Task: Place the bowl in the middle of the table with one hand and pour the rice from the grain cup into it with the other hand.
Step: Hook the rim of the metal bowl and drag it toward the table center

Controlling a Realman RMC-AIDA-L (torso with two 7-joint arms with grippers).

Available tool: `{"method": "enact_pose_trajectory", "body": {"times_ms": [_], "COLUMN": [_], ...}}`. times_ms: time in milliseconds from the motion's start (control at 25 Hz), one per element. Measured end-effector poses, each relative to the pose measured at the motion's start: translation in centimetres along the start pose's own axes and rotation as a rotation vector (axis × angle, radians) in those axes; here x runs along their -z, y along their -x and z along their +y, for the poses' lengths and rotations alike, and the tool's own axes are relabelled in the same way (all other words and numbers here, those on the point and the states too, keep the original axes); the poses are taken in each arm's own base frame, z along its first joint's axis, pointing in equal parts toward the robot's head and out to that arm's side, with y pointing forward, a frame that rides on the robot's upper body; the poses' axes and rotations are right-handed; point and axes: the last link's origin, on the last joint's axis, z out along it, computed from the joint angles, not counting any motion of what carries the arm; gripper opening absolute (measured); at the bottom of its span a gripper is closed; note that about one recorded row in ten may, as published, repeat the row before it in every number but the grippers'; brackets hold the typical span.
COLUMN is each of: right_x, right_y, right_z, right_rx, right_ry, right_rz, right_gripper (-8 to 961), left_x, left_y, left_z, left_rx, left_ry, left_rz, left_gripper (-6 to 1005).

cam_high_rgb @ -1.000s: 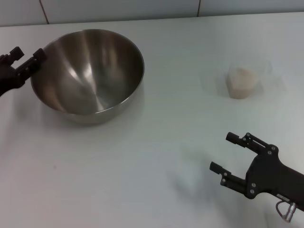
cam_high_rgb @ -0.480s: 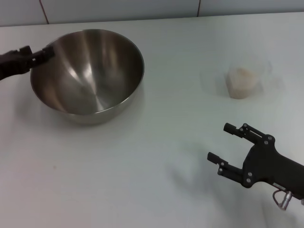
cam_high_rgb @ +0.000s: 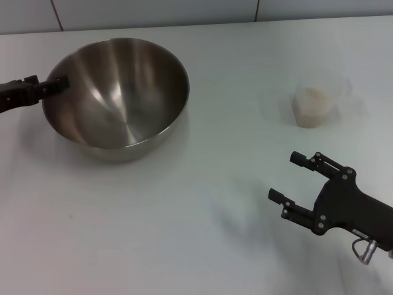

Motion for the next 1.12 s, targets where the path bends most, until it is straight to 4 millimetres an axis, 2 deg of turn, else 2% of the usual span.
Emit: {"method": "enact_pose_trajectory", "body": {"times_ms": [1120], "right_x": [-0.12], "right_y": [0.03], "right_z": [0.11], "right_rx": [0.005], "right_ry": [0.002], "right_rz": [-0.004], "right_gripper": [707], "left_x": [-0.28], "left_y": [0.87], "left_z": [0.24], "left_rx": [-0.007], "left_ry": [0.009], "left_rz": [-0.032], "left_gripper": [766]}}
